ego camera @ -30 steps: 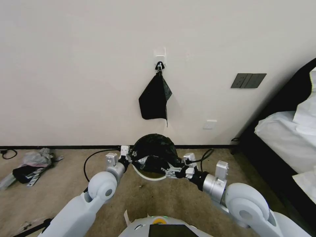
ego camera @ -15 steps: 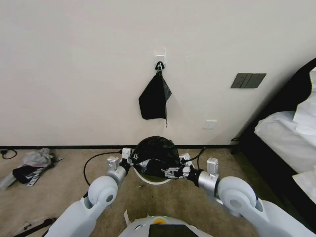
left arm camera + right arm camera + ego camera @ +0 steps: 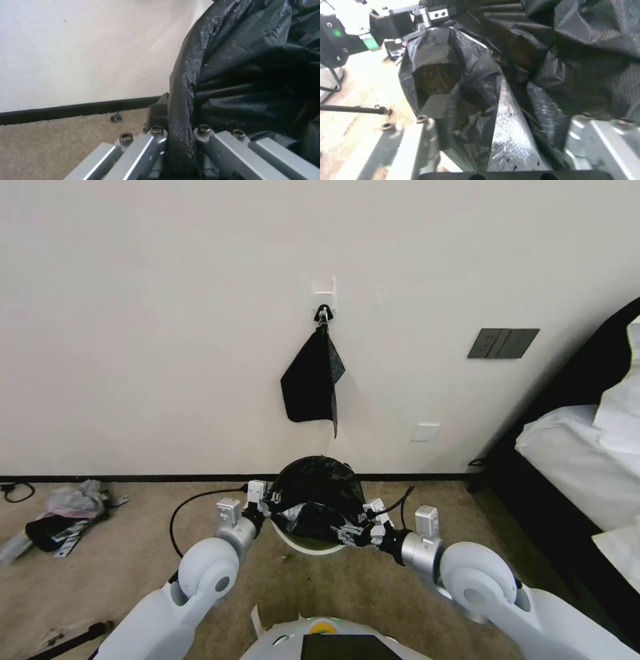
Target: Place a trash bag onto the trash bin.
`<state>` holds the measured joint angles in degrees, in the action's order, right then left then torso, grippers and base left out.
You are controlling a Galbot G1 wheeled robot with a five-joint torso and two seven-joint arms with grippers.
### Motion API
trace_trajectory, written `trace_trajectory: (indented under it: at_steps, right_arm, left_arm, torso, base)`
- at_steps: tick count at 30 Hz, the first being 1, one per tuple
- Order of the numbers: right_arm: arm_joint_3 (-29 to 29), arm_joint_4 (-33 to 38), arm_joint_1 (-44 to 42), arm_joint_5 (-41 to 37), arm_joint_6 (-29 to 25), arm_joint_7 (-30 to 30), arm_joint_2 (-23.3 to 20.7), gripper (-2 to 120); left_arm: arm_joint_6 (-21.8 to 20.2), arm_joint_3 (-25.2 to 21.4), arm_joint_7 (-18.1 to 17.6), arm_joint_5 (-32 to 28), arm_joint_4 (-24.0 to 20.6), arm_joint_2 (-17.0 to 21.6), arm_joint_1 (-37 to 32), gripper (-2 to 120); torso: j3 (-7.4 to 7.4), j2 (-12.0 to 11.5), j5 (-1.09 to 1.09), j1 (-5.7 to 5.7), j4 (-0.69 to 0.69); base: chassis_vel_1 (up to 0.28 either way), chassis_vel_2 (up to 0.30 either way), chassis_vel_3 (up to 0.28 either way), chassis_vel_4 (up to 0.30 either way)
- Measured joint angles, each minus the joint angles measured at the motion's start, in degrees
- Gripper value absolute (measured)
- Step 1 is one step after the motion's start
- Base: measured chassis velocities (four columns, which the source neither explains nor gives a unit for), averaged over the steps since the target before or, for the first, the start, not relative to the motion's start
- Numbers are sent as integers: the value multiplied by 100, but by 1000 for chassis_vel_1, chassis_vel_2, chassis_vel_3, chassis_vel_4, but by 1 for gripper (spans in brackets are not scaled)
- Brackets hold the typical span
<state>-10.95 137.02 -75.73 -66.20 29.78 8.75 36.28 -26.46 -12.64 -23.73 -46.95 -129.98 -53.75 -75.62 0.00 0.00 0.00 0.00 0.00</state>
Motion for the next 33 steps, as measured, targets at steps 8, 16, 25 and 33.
trace_trajectory:
  at_steps: [8, 16, 25, 33]
  right_arm:
    - [46, 33, -71, 405, -101, -87, -9, 24]
    - [147, 156, -209, 1140, -421, -299, -9, 0]
    - [428, 219, -514, 2669, -1217, -694, -28, 0]
    - [545, 179, -923, 3701, -1743, -1017, 81, 0]
  left_arm:
    - [-26, -23, -37, -112, -7, 21, 23, 1]
    - [-149, -110, -310, -684, 16, 28, 145, 1]
    - [-261, -147, -788, -1339, 56, -55, 407, 1]
    - [-272, -163, -1092, -1669, 117, -138, 606, 1]
  torso:
    - [0, 0, 0, 0, 0]
    - [0, 0, 0, 0, 0]
    - [0, 0, 0, 0, -1]
    - [0, 0, 0, 0, 0]
  base:
    - [0, 0, 0, 0]
    - [0, 0, 0, 0]
    - [0, 0, 0, 0]
    - [0, 0, 0, 0]
